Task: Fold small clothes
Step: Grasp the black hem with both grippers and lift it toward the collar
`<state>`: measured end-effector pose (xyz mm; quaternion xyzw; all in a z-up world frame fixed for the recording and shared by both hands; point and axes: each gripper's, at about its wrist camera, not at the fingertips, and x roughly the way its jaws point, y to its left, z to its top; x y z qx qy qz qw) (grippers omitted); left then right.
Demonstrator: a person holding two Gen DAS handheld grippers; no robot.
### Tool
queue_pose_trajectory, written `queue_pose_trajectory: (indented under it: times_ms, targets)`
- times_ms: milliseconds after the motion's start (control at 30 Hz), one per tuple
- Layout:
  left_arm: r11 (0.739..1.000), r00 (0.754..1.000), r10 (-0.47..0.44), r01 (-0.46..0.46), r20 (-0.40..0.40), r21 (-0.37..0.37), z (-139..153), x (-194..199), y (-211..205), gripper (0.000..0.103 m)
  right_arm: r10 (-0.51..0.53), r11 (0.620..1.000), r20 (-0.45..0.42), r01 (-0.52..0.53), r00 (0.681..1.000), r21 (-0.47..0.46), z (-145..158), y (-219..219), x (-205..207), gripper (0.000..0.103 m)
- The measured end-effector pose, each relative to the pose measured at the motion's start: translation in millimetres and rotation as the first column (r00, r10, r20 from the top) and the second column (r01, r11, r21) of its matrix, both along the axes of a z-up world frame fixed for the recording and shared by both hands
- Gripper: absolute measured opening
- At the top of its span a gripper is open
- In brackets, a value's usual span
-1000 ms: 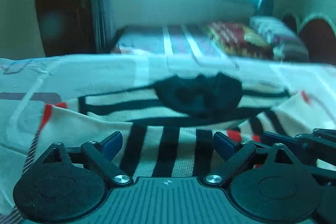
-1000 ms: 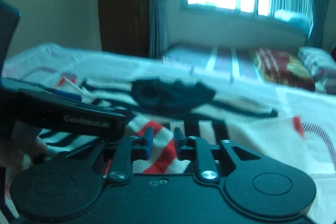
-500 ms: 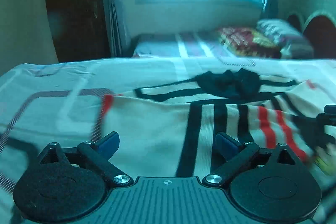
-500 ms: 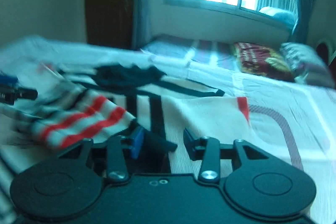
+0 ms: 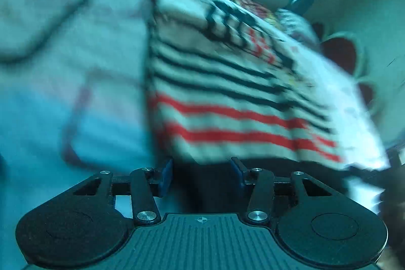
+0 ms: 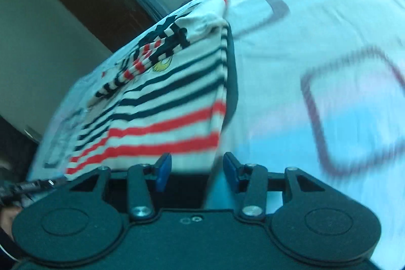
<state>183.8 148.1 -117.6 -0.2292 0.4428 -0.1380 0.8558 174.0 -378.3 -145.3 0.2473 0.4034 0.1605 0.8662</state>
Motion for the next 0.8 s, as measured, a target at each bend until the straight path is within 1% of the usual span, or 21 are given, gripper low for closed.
queue_pose_trajectory:
  times_ms: [67, 133, 167, 200, 267, 300, 333, 400, 433, 467, 500, 533, 567, 633, 667, 700, 800]
  targets:
    - [0.998, 1.0, 0.0, 0.001, 0.006, -0.069, -7.3, -8.3, -1.4, 0.047, -0.016, 0.997, -0.019, 0.017, 1.0, 0.07, -6.2, -1.6, -14.2, 0.046]
    - [0.989, 0.999, 0.036, -0.034, 0.01, -0.147, -15.6, -12.5, 2.1, 0.047, -0.019, 0.99, -0.041, 0.025, 0.999, 0.14, -14.8, 2.5, -20.4, 0.046]
    - [0.982, 0.999, 0.048, -0.045, 0.012, -0.182, -19.7, -11.1, 4.4, 0.047, -0.02, 0.987, -0.037, 0.026, 0.999, 0.156, -17.2, 7.1, -21.6, 0.046]
    - [0.977, 0.998, 0.054, -0.049, 0.017, -0.208, -23.5, -11.1, 4.6, 0.047, -0.016, 0.986, -0.033, 0.021, 0.999, 0.165, -18.3, 11.2, -21.3, 0.045]
    - [0.964, 0.997, 0.068, -0.06, 0.022, -0.259, -29.1, -7.8, 6.3, 0.047, -0.016, 0.981, -0.038, 0.022, 0.999, 0.191, -20.7, 18.4, -18.4, 0.042]
    - [0.96, 0.998, 0.064, -0.055, 0.024, -0.276, -31.5, -6.6, 4.8, 0.047, -0.012, 0.978, -0.044, 0.02, 0.999, 0.207, -21.0, 20.8, -16.1, 0.04]
    - [0.96, 0.998, 0.062, -0.051, 0.032, -0.275, -32.1, -7.3, 3.9, 0.047, -0.002, 0.976, -0.05, 0.013, 0.999, 0.217, -22.5, 24.1, -13.4, 0.038]
    - [0.971, 0.997, 0.056, -0.044, 0.044, -0.236, -27.7, -10.7, -2.2, 0.047, 0.002, 0.977, -0.06, 0.011, 0.998, 0.214, -24.4, 30.8, -11.7, 0.035]
    - [0.979, 0.997, 0.047, -0.035, 0.054, -0.2, -25.0, -13.1, -7.9, 0.047, 0.0, 0.979, -0.057, 0.011, 0.998, 0.203, -24.1, 34.2, -12.6, 0.031]
    - [0.987, 0.997, 0.035, -0.024, 0.068, -0.157, -21.5, -12.1, -14.5, 0.045, -0.009, 0.983, -0.055, 0.019, 0.998, 0.185, -23.8, 37.3, -13.7, 0.023]
    - [0.994, 0.996, 0.027, -0.019, 0.082, -0.105, -18.2, -13.0, -20.5, 0.037, -0.024, 0.987, -0.058, 0.032, 0.998, 0.158, -25.2, 40.3, -14.4, 0.018]
    - [0.999, 0.996, 0.034, -0.033, 0.08, -0.012, -15.1, -10.4, -25.8, 0.006, -0.04, 0.991, -0.06, 0.047, 0.997, 0.124, -24.8, 42.6, -14.7, 0.006]
    - [0.998, 0.996, 0.029, -0.034, 0.089, 0.052, -12.2, -10.0, -29.3, 0.007, -0.05, 0.994, -0.054, 0.055, 0.997, 0.095, -22.5, 44.6, -14.7, 0.006]
    - [0.994, 0.99, 0.035, -0.048, 0.134, 0.101, -2.5, -15.5, -31.6, 0.007, -0.053, 0.998, 0.003, 0.053, 0.999, 0.041, -12.2, 47.8, -19.5, 0.006]
    - [0.99, 0.987, 0.029, -0.05, 0.16, 0.129, 4.0, -19.9, -32.8, 0.007, -0.053, 0.998, 0.034, 0.052, 0.998, 0.04, -5.1, 46.8, -22.8, 0.006]
    - [0.988, 0.982, 0.021, -0.049, 0.186, 0.143, 10.1, -25.4, -33.4, 0.007, -0.058, 0.998, 0.066, 0.055, 0.996, 0.035, 2.2, 44.6, -27.1, 0.006]
    - [0.981, 0.974, 0.01, -0.053, 0.225, 0.186, 20.9, -36.5, -29.8, 0.007, -0.051, 0.999, 0.154, 0.051, 0.987, 0.005, 16.7, 37.6, -39.3, 0.006]
